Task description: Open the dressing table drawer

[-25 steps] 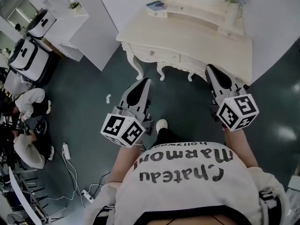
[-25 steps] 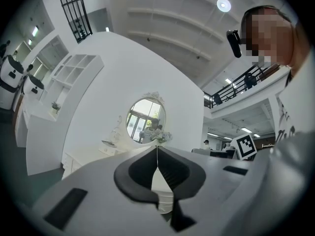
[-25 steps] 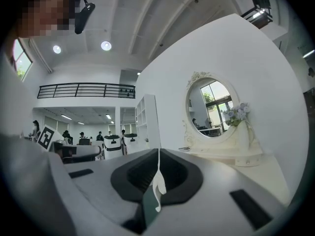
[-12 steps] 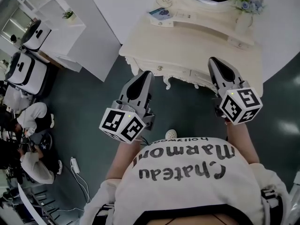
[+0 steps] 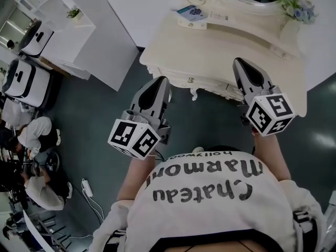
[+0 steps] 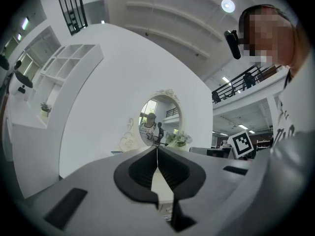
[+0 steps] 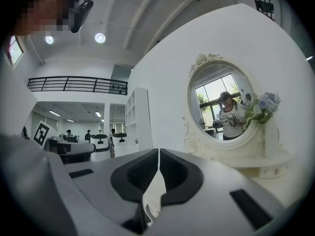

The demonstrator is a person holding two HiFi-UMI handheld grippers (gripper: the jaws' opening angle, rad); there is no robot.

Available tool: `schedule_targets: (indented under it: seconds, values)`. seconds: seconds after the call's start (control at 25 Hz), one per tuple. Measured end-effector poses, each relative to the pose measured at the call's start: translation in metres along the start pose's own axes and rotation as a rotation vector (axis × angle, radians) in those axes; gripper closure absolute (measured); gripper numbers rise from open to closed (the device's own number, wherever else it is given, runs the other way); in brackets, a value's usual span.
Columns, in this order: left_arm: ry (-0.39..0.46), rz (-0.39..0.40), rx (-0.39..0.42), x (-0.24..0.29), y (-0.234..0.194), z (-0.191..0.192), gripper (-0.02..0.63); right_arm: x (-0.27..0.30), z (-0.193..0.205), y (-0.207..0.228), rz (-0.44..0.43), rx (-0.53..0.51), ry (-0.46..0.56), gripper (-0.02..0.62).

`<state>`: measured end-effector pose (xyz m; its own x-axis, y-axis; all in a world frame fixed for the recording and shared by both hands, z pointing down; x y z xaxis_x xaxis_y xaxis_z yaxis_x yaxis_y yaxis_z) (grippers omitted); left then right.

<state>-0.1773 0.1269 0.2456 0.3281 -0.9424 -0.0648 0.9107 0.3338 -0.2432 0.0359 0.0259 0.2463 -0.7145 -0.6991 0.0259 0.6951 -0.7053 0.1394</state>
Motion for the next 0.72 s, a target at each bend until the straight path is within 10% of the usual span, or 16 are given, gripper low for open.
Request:
schedule_targets:
  seconds: [0.72]
  values:
    - [-0.065, -0.028, -0.125, 0.031, -0.061, 0.030, 0.583, 0.070, 0.033, 0.002, -0.022, -0.017, -0.129, 0.568]
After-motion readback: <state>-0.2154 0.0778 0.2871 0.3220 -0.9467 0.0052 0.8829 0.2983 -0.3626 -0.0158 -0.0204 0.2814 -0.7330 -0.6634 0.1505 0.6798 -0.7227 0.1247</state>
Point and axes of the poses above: the fingertips, and each gripper's own axes: x forward along the fingers, y to its right, z out of its underside, the point moved 4 cm from there along -x, backward along the fingers, and after that the axes turned 1 degree about y, right-handed, at the moved point
